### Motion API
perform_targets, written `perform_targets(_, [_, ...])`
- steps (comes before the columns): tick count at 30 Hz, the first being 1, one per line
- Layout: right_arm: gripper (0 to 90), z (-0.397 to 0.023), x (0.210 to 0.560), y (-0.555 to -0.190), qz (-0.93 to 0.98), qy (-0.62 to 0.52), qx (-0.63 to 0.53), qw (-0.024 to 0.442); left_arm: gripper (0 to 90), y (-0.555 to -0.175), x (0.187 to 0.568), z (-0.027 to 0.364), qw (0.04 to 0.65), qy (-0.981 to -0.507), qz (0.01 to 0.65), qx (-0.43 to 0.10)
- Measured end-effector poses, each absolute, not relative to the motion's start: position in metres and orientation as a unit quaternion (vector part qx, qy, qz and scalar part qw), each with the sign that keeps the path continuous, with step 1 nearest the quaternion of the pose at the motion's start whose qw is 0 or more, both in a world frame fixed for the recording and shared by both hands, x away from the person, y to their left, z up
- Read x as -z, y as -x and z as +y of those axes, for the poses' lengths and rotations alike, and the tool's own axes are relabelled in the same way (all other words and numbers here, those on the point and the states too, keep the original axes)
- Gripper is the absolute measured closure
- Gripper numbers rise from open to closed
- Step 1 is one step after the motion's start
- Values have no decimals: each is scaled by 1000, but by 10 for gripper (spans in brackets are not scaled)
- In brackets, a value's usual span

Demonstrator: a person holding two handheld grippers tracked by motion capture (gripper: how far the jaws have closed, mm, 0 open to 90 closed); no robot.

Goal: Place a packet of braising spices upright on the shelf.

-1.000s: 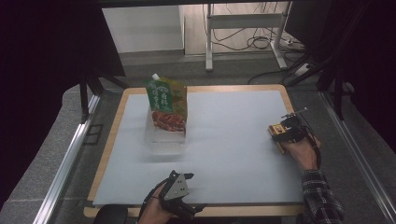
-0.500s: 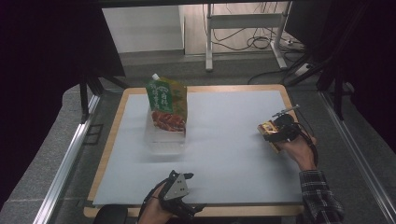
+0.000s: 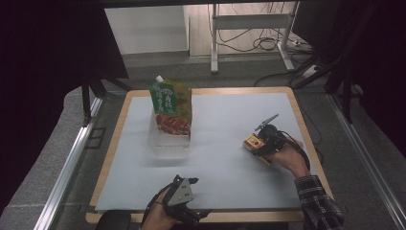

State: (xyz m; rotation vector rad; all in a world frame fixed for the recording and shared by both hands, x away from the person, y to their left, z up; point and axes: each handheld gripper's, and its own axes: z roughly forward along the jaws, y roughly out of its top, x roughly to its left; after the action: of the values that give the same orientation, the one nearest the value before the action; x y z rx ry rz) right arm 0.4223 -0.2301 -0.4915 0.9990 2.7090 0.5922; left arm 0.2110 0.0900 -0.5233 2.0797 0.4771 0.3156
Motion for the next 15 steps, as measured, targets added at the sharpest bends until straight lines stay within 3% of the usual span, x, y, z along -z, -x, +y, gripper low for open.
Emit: perform_targets(15, [248, -225, 494, -434, 921, -349, -161, 69, 0, -212, 524, 89, 469, -851, 195, -131])
